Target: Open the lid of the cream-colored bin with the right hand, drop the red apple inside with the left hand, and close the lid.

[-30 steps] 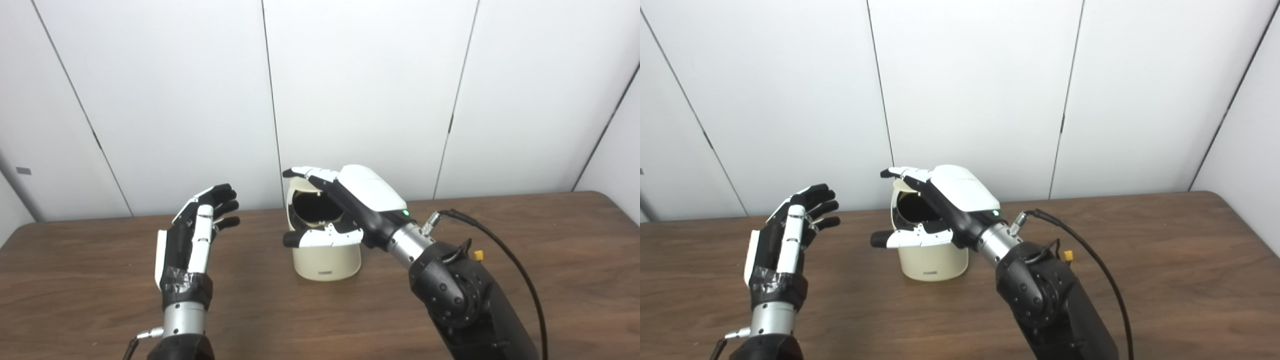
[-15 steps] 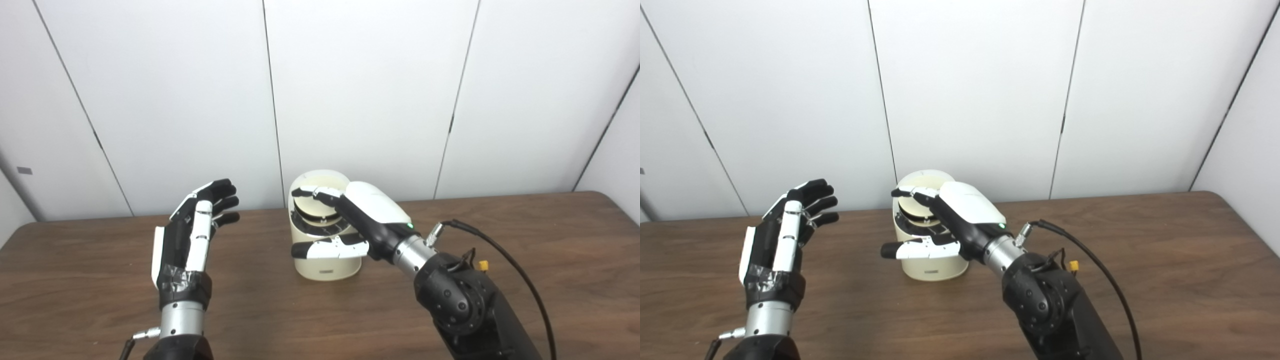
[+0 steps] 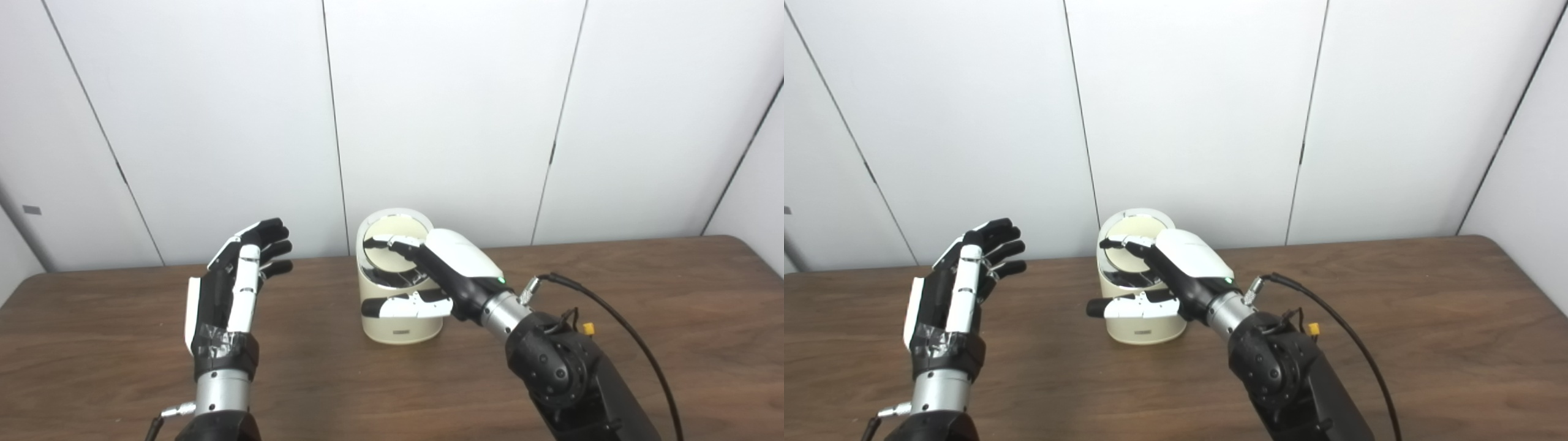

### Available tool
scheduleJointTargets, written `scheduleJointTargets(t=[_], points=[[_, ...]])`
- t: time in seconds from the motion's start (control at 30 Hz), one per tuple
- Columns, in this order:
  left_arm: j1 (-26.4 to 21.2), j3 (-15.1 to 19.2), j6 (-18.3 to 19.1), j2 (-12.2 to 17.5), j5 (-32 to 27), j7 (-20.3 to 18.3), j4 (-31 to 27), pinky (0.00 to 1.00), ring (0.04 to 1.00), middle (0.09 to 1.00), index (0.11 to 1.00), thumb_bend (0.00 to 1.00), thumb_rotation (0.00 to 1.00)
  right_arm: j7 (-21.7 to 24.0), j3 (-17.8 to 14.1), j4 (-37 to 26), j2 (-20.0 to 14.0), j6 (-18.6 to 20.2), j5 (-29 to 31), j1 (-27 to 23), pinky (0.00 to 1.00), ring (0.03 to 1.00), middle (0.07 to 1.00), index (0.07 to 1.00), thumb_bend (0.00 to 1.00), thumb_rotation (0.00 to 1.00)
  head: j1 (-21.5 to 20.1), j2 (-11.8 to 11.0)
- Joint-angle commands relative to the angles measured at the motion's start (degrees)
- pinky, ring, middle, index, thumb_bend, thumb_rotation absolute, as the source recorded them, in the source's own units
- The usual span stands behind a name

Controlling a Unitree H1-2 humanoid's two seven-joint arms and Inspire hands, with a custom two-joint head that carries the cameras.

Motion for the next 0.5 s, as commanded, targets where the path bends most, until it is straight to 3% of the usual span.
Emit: scheduleJointTargets(t=[0.0, 0.47], points=[[-1.8, -0.3, -0.3, -0.5, 0.5, 0.0, -2.2, 0.66, 0.72, 0.728, 0.704, 0.4, 0.74, 1.1, 0.2, 1.4, -0.9, 1.9, -0.6, -0.6, 0.79, 0.869, 0.876, 0.841, 0.85, 0.9, -0.1, 0.0], [-2.0, -0.5, -0.7, -0.3, 1.2, 0.0, -1.6, 0.65, 0.719, 0.73, 0.709, 0.39, 0.74, 1.6, 2.6, 1.7, -1.0, 2.1, -1.4, 0.8, 0.78, 0.862, 0.862, 0.835, 0.84, 0.88, -0.3, -0.1]])
